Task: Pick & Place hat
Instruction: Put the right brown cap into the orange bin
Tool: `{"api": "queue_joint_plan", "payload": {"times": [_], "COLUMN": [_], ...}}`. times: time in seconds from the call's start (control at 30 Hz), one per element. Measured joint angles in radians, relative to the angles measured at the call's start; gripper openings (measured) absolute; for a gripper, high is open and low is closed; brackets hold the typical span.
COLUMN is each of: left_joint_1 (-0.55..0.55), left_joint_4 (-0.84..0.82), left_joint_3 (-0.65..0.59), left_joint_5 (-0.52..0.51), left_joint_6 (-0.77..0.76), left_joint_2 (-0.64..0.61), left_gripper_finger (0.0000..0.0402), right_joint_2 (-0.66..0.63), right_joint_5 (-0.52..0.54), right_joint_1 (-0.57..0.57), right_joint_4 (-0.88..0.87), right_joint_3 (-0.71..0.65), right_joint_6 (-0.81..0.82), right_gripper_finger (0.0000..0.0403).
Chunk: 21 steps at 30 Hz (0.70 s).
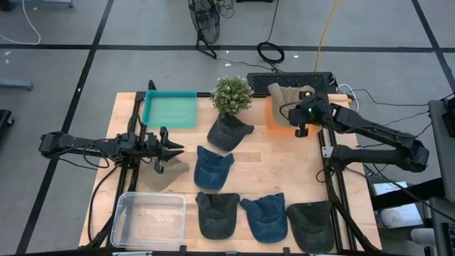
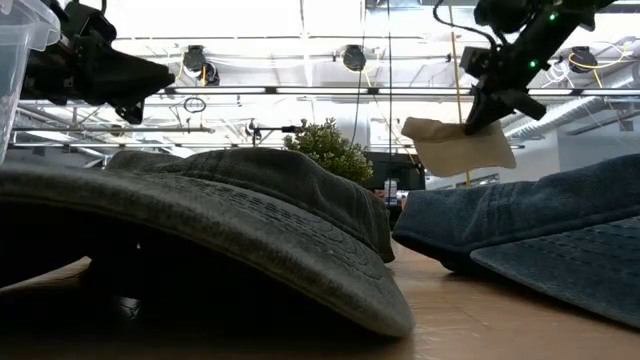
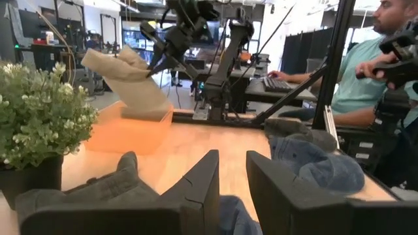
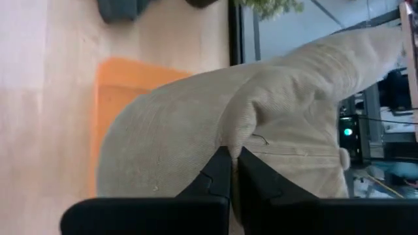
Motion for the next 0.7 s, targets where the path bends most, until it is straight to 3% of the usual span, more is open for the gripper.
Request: {"api": "queue_joint_plan", "payload": {"times": [0.27,0.7], "left_joint_1": [0.0,0.0], "left_joint_4": [-0.049,-0.045], "left_joint_3": [0.0,0.0], "left_joint_5": [-0.076,-0.103], "left_joint_6": [0.012,0.012], "left_joint_2": [0.0,0.0], "left_gripper_finger": [0.0088,0.0088], "right_joint_2": [0.006,0.006], "right_joint_5": [-0.2,-0.258], "right_joint_1": [-0.174,-0.29], "right_joint_4": [-0.003,0.074], "right_joint_3": [-0.043,-0.148], "right_joint_6": [-0.062,-0.118], "right_gripper_finger": [0.0,0.0006]}}
